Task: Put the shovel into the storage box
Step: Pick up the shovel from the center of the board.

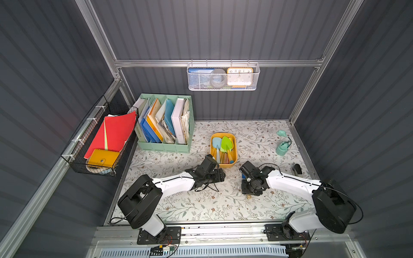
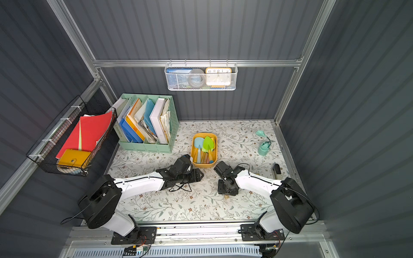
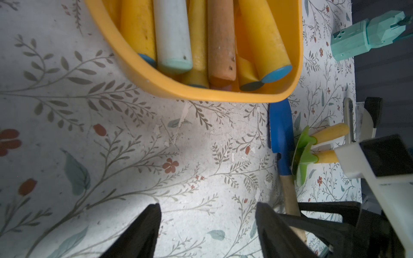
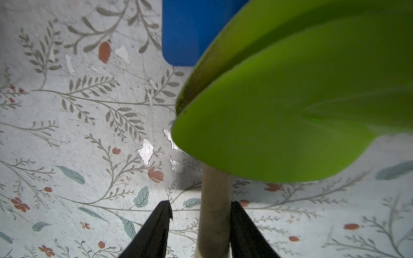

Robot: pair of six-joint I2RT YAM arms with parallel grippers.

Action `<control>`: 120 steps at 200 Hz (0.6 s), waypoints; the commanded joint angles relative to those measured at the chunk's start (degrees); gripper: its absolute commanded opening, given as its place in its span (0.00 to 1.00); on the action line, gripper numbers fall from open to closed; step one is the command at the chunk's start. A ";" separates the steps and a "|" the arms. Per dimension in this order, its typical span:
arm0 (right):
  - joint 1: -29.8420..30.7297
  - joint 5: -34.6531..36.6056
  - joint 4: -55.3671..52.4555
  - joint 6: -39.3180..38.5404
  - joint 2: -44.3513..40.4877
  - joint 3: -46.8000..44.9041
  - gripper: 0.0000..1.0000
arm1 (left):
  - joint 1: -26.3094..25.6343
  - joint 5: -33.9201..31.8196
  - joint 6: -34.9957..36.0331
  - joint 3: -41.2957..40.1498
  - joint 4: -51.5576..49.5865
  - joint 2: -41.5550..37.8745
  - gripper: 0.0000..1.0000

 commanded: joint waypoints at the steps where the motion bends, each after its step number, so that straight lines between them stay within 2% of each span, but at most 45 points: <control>1: 0.42 0.69 0.11 0.78 0.77 -0.21 0.46 | -0.22 -0.76 -0.81 -0.67 -0.10 0.12 0.72; 120: 1.83 1.32 0.89 0.80 2.94 0.46 0.25 | -0.24 -1.83 -1.40 -1.89 -0.04 -1.05 0.72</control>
